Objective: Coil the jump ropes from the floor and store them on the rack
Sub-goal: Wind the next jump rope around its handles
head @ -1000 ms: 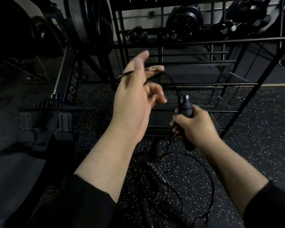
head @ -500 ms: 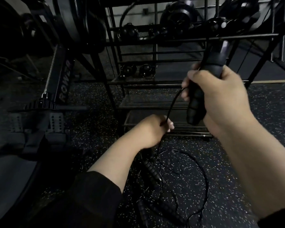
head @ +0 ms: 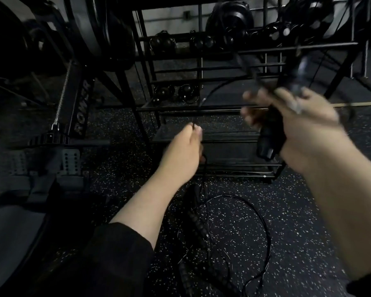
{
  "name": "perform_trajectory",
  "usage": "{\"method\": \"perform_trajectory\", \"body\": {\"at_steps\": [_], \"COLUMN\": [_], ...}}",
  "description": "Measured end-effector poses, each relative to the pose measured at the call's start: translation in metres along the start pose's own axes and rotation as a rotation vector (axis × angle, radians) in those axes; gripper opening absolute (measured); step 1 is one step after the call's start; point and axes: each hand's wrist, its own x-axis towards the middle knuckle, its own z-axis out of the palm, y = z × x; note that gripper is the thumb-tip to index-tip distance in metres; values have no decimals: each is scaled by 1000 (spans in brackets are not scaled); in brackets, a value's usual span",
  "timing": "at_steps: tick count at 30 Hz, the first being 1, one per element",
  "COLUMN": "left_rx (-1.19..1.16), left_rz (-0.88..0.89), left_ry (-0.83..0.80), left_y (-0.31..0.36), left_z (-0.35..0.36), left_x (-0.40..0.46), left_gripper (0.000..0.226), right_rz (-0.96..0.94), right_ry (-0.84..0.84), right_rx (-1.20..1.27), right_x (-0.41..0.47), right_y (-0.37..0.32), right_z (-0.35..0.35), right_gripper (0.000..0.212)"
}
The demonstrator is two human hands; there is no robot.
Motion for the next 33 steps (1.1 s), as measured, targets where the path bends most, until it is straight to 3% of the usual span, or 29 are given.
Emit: {"method": "perform_trajectory", "body": {"at_steps": [4,7,13,17,23,26,29,33], "left_rx": [-309,-439,-657,-725,-759,-680,-645,-458], "left_rz": [42,37,87,139,152,151,144,53], "left_ry": [150,195,197,190,115,87,-34,-196], "left_y": [17,25,39,47,50,47,45,40], "left_z": [-18,-30,-42,-55,-53,-50,-48,-45], "left_x": [3,3,-1,-4,-8,-8,-9,-9], "left_gripper": [34,32,32,33,32,31,15,44], "right_rz": [280,382,315,88,72,57,75,72], "right_ry": [31,-43,-84,46,-242,-124,28,209], "right_rx": [-191,-377,-569,-746,-496,-518,-482,-413], "right_x": [1,1,1,6,-9,-8,-3,6], "right_y": [40,68,92,86,84,88,89,84], "right_z": [-11,-14,-3,-5,11,10,5,-6], "right_gripper": [16,20,13,12,20,12,13,10]}}
